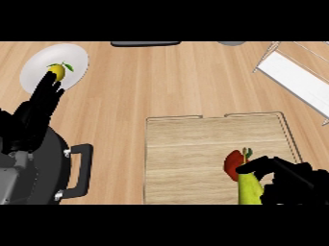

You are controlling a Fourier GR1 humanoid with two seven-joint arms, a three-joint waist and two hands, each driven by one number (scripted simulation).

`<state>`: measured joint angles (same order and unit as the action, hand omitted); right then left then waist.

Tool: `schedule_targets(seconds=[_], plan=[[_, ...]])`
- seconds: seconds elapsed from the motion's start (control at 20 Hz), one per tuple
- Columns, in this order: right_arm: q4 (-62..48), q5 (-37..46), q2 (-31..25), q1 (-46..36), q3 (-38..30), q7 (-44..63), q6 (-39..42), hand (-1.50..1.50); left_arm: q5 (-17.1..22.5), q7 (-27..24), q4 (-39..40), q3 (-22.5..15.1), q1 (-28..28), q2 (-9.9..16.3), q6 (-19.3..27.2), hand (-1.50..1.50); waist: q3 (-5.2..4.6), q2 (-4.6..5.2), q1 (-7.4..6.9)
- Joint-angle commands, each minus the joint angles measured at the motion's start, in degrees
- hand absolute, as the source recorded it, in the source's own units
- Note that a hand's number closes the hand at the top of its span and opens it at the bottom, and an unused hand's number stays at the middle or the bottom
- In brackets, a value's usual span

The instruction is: Pick the pear from the tray and place it in the tiered shelf

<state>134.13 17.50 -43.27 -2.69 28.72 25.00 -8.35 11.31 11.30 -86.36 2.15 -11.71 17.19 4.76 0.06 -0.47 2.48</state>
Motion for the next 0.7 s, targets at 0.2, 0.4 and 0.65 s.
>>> schedule_targets(seconds=[0.2,0.4,0.65], plan=[[9.59,-17.69,-6.03,0.82,-26.71,8.17,3.31,1.5,-0.87,1.26,0.41,-0.76,-2.41,-1.42,0.46,0.0,-0.06,0.33,-1.16],[1.59,-21.56,-9.22,-3.5,-37.28,8.5,8.14,1.5,-0.9,2.67,-3.58,-0.98,-0.47,-1.08,-0.14,0.0,-0.05,0.31,-2.18],[-12.64,-28.85,-10.69,-4.55,-48.32,1.84,15.13,1.5,-2.17,0.56,0.56,-0.73,-2.44,-1.99,-0.17,0.0,-0.02,0.46,-1.89]])
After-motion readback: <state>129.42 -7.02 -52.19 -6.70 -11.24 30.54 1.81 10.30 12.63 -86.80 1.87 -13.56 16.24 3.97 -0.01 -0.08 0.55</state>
